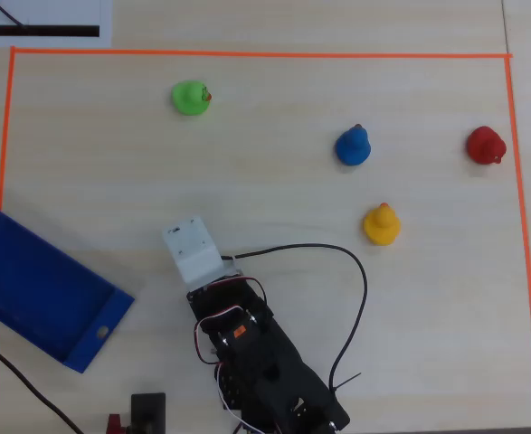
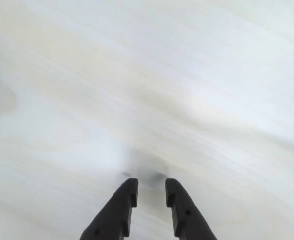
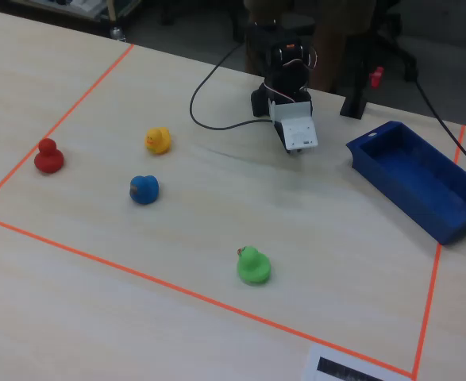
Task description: Grasp green duck and put it into box.
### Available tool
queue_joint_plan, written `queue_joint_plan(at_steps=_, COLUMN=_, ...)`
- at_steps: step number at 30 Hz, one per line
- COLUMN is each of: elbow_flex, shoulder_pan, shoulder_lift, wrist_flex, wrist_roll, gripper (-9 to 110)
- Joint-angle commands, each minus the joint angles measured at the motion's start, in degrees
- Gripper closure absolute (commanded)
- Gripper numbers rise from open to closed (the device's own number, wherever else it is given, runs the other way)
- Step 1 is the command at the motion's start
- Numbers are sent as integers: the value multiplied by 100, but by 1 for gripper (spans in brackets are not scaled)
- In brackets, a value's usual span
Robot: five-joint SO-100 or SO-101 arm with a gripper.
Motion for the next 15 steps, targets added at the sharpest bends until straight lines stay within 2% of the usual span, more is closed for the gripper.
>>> queue_joint_plan(at_steps=1, elbow_flex=-26, shoulder_pan=-26, shoulder_lift=18, wrist_flex=105, wrist_roll=88, gripper=96)
queue_joint_plan(at_steps=5, elbow_flex=-35, shoulder_pan=149, shoulder_lift=-123, wrist_flex=44, wrist_roll=281, gripper=96)
queue_joint_plan(at_steps=7, elbow_flex=-35, shoulder_pan=562, shoulder_lift=-237, wrist_flex=-26, wrist_roll=193, gripper=96)
queue_joint_plan(at_steps=15, elbow_flex=-26, shoulder_pan=3155, shoulder_lift=-255, wrist_flex=-9, wrist_roll=114, gripper=96)
